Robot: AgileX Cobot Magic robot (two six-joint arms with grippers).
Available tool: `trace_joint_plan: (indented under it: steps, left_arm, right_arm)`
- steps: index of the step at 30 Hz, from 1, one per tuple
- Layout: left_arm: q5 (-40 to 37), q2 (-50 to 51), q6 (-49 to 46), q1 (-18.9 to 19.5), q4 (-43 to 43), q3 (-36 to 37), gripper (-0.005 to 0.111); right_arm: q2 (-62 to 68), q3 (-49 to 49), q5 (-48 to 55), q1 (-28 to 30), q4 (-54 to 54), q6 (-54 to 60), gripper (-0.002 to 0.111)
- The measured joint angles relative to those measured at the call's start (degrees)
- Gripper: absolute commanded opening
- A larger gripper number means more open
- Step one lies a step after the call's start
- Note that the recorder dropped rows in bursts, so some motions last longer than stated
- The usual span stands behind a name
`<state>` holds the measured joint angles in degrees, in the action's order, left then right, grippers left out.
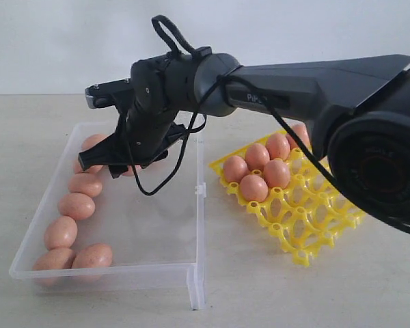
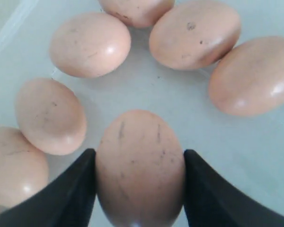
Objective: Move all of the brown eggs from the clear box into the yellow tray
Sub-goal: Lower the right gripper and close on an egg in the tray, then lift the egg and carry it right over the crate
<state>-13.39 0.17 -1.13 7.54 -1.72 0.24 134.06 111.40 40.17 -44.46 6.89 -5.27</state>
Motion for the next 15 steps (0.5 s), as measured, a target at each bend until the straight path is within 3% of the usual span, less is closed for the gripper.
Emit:
trace_joint_plan:
  steps: [5,11,15]
  left_arm:
    - [0.0,0.0,0.0,0.0,0.0,0.0,-0.004]
    - [0.0,0.0,0.0,0.0,0.0,0.0,-0.004]
    - [0.0,0.0,0.0,0.0,0.0,0.0,-0.004]
  right_arm:
    - [-7.33,-13.62,-21.98,-2.88,-0.22,0.51,0.001]
    - [-22.98,-40.6,-56.5,-5.49,0.83,0.74,0.001]
    - [-32.25,-53.14,-68.16,-3.45,8.49,4.6,0.001]
